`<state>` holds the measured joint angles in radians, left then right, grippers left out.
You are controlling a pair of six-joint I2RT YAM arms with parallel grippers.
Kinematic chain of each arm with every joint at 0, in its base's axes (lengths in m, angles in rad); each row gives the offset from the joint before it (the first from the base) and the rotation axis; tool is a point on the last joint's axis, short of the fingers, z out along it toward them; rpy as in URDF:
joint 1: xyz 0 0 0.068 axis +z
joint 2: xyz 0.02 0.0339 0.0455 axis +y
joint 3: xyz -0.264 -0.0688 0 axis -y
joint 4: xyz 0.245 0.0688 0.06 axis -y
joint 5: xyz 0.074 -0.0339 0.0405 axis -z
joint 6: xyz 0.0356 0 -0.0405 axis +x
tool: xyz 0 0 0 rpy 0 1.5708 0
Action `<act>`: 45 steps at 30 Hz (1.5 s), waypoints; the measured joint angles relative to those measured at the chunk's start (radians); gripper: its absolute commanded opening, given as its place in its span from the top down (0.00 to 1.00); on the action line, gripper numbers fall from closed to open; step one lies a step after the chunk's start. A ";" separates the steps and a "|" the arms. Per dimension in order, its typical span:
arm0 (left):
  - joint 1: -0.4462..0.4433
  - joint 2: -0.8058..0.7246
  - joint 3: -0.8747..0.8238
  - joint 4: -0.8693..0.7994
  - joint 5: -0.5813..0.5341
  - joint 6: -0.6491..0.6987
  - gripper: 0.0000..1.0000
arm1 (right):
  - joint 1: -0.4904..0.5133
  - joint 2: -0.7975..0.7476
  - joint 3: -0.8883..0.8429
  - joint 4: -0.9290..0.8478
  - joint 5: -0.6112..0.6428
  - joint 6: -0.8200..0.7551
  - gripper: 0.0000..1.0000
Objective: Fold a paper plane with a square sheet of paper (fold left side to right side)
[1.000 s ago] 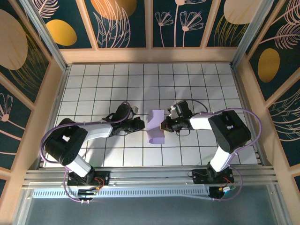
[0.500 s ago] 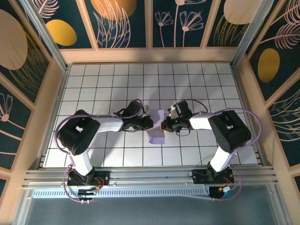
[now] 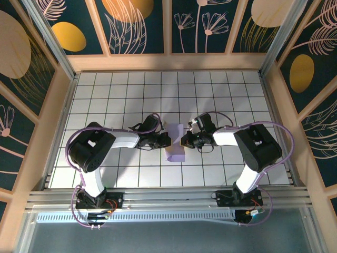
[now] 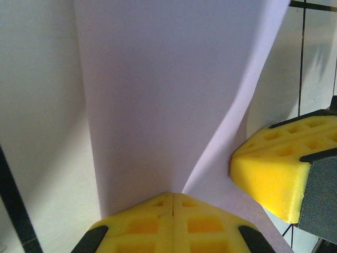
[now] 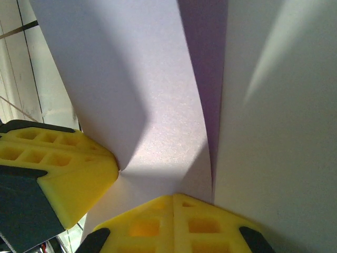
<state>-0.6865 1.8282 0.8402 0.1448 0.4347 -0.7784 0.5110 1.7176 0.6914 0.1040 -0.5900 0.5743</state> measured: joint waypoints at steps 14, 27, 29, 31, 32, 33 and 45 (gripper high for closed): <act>0.000 0.002 0.005 -0.011 -0.001 0.019 0.95 | 0.007 -0.011 0.014 -0.021 0.015 0.004 0.97; 0.000 0.002 0.005 -0.011 -0.001 0.019 0.95 | 0.009 -0.012 0.132 -0.021 0.028 0.006 0.97; 0.000 0.002 0.006 -0.011 -0.001 0.019 0.95 | 0.010 0.009 0.151 -0.003 0.017 0.009 0.97; 0.000 0.002 0.006 -0.011 -0.001 0.019 0.95 | 0.014 0.034 0.169 0.012 0.010 0.011 0.97; 0.000 0.002 0.006 -0.011 -0.001 0.019 0.95 | 0.016 0.050 0.178 0.020 0.005 0.012 0.97; 0.000 0.002 0.006 -0.011 -0.001 0.019 0.95 | 0.018 0.063 0.184 0.025 0.000 0.012 0.97; -0.002 0.002 0.010 -0.018 -0.001 0.019 0.96 | 0.022 0.148 0.192 0.030 -0.009 0.016 0.98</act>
<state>-0.6880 1.8301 0.8505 0.1265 0.4335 -0.7593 0.5331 1.8660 0.8829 0.1337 -0.5991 0.5907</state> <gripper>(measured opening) 0.045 0.054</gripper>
